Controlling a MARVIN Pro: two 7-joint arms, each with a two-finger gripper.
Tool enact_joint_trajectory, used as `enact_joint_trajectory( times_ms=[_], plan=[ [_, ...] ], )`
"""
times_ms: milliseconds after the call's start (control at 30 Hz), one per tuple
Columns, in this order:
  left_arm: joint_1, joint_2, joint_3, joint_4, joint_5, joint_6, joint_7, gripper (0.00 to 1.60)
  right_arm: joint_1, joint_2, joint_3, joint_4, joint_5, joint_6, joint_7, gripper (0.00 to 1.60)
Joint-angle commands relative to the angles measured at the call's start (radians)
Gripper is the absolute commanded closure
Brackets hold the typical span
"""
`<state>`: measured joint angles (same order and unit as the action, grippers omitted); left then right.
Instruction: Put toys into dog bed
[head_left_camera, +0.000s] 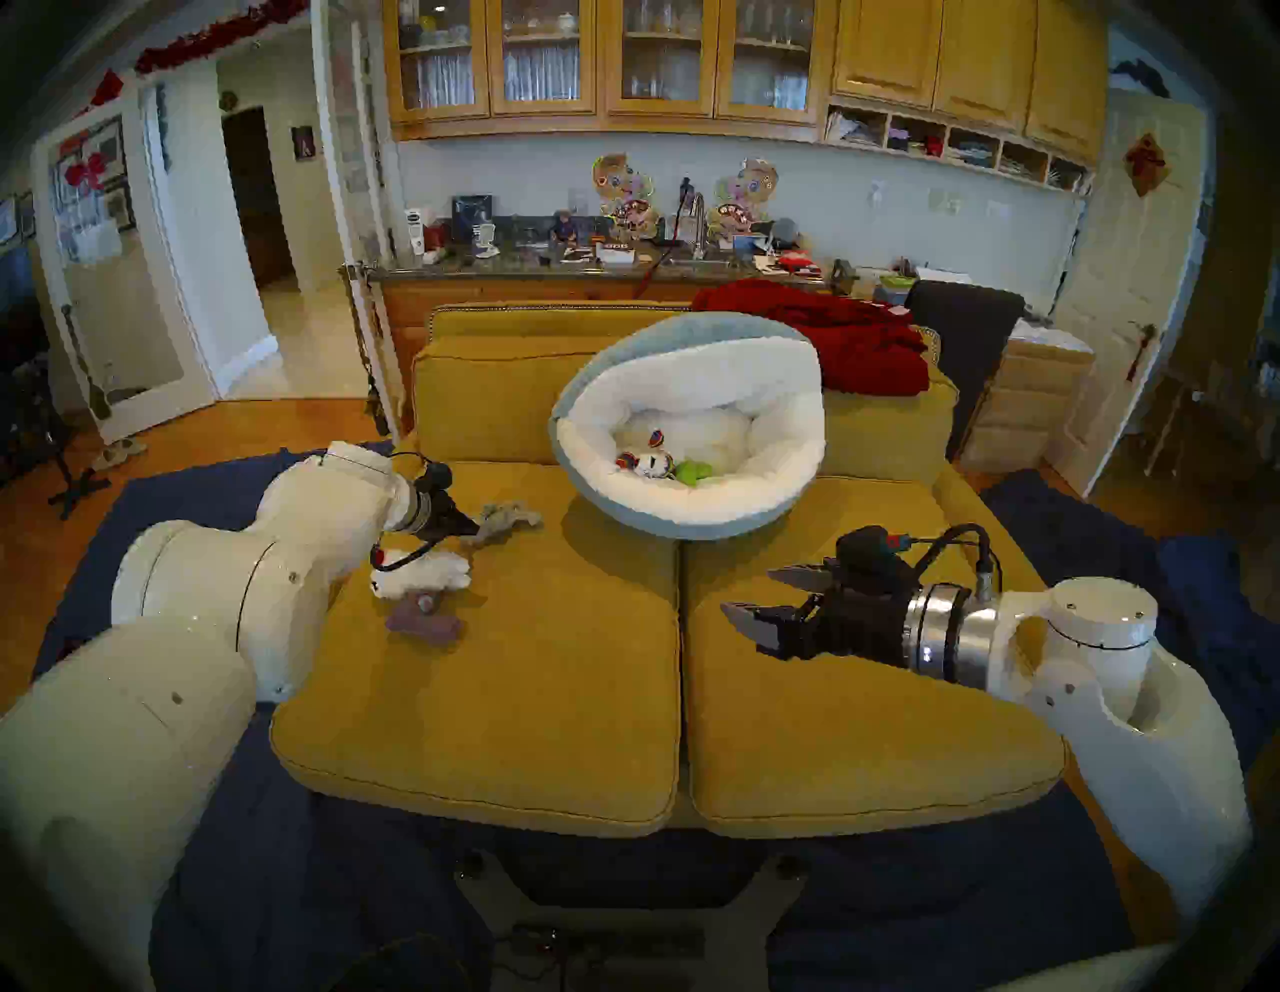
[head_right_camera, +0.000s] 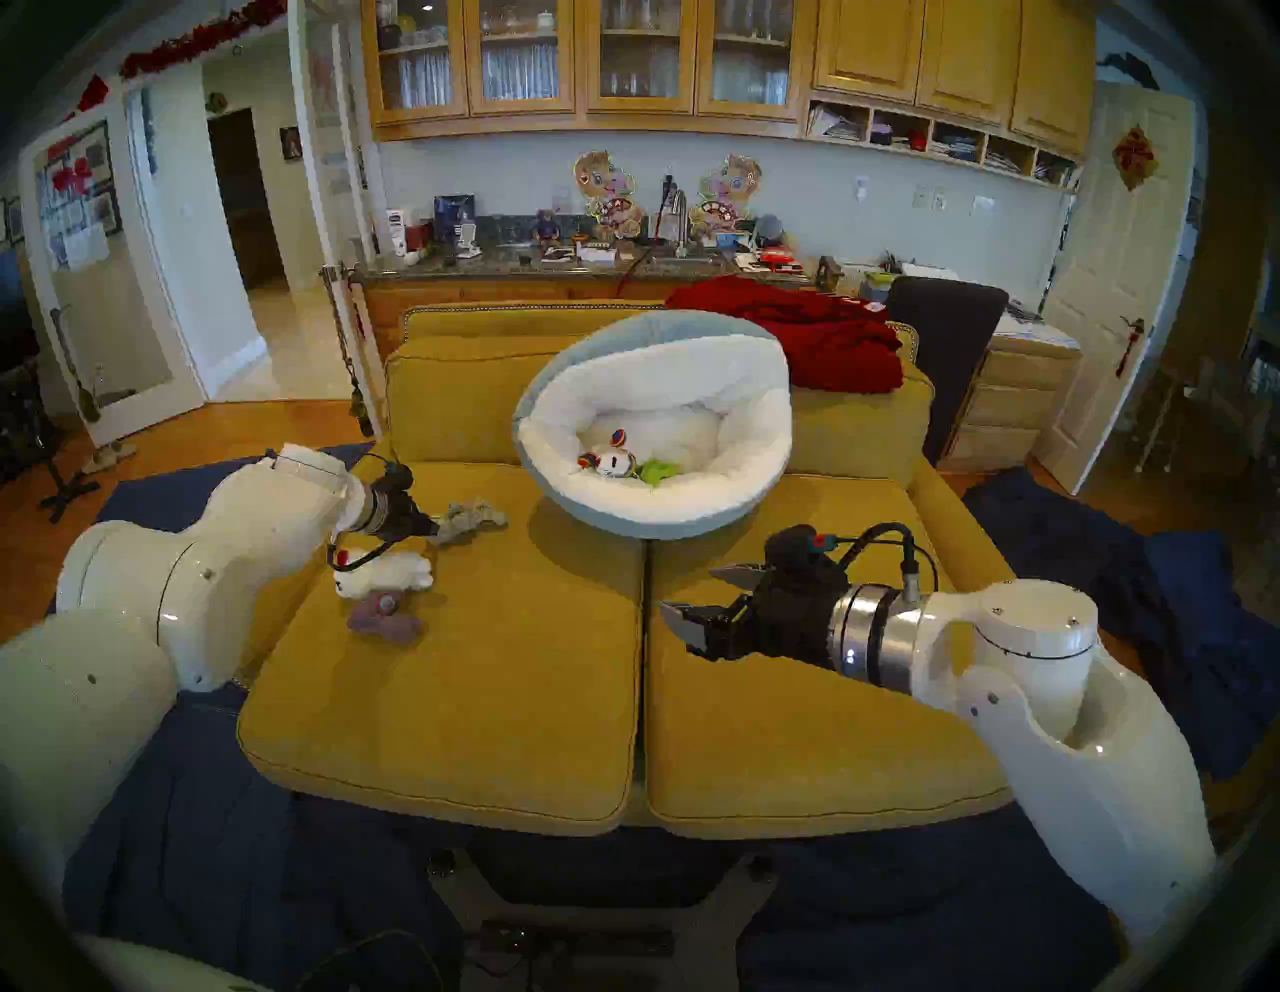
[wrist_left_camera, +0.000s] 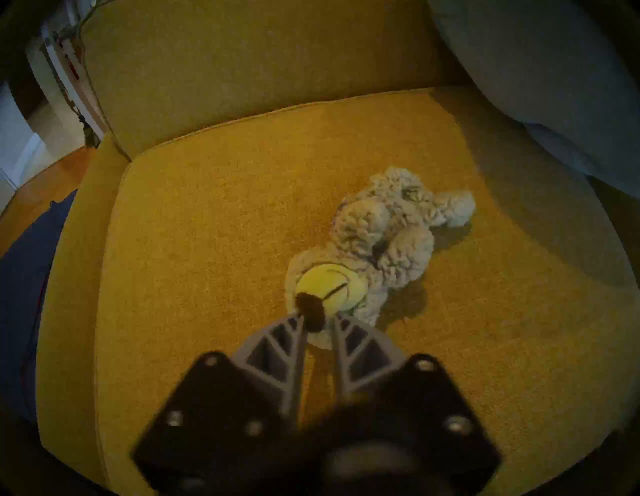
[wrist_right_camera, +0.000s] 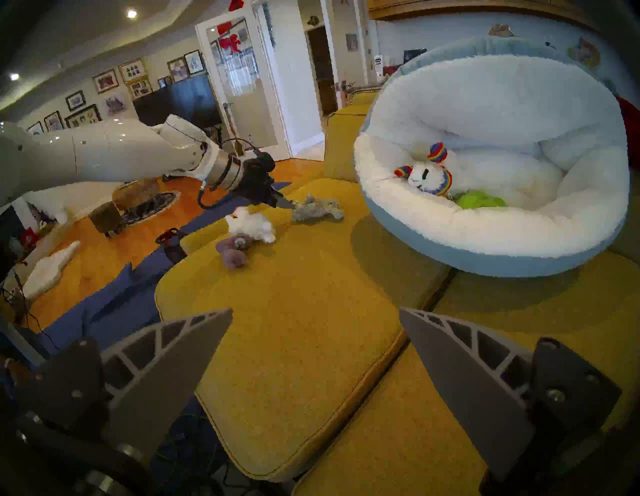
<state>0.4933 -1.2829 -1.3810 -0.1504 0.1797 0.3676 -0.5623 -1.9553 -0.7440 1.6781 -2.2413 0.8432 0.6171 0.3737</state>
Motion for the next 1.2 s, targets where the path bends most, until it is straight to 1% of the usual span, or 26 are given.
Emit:
enact_joint_trajectory(
  times_ms=[0,133,267,467,533,633,700,733,767,800,933,967,1067,1100,1133,1167],
  plan=[
    [-0.050,-0.001,-0.007,-0.023,-0.007,-0.019,-0.010,1.60,0.015,0.001,0.013,-0.018,0.000,-0.008,0.000,0.00],
    [-0.066,-0.008,-0.013,-0.031,-0.014,-0.022,-0.032,1.60,0.015,0.001,0.013,-0.019,-0.001,-0.008,0.000,0.00],
    [-0.093,-0.011,-0.020,-0.054,-0.025,-0.039,-0.097,1.60,0.015,0.001,0.013,-0.019,-0.001,-0.008,0.000,0.00],
    [-0.119,-0.024,-0.019,-0.103,-0.031,-0.085,-0.209,1.60,0.015,0.001,0.012,-0.017,0.000,-0.007,0.000,0.00],
    [-0.132,-0.027,-0.015,-0.135,-0.031,-0.107,-0.271,1.60,0.014,0.001,0.011,-0.016,0.000,-0.007,0.000,0.00],
    [-0.149,-0.032,-0.016,-0.165,-0.033,-0.122,-0.305,1.60,0.014,0.001,0.011,-0.015,0.000,-0.006,0.000,0.00],
    [-0.154,-0.034,-0.018,-0.194,-0.035,-0.137,-0.342,1.60,0.013,0.001,0.010,-0.014,0.000,-0.006,0.000,0.00],
    [-0.167,-0.035,-0.016,-0.204,-0.033,-0.140,-0.354,1.60,0.013,0.001,0.010,-0.013,0.000,-0.006,0.000,0.00],
    [-0.160,-0.036,-0.020,-0.211,-0.036,-0.146,-0.366,1.60,0.013,0.001,0.009,-0.013,0.000,-0.006,0.000,0.00],
    [-0.175,-0.036,-0.017,-0.228,-0.034,-0.148,-0.380,1.60,0.013,0.001,0.009,-0.013,0.000,-0.006,0.001,0.00],
    [-0.182,-0.037,-0.023,-0.267,-0.040,-0.164,-0.429,1.60,0.013,0.001,0.008,-0.011,0.000,-0.005,0.001,0.00],
    [-0.198,-0.035,-0.020,-0.288,-0.038,-0.167,-0.444,1.60,0.012,0.001,0.007,-0.011,0.000,-0.005,0.001,0.00],
    [-0.200,-0.035,-0.023,-0.314,-0.042,-0.177,-0.484,1.60,0.012,0.001,0.007,-0.010,0.000,-0.005,0.001,0.00],
    [-0.209,-0.035,-0.022,-0.336,-0.041,-0.180,-0.500,1.60,0.012,0.001,0.007,-0.009,0.000,-0.005,0.001,0.00],
    [-0.207,-0.036,-0.023,-0.336,-0.044,-0.182,-0.514,1.60,0.012,0.001,0.006,-0.009,0.001,-0.005,0.001,0.00],
    [-0.212,-0.037,-0.021,-0.358,-0.043,-0.185,-0.528,1.60,0.012,0.001,0.006,-0.009,0.001,-0.005,0.001,0.00]
  ],
)
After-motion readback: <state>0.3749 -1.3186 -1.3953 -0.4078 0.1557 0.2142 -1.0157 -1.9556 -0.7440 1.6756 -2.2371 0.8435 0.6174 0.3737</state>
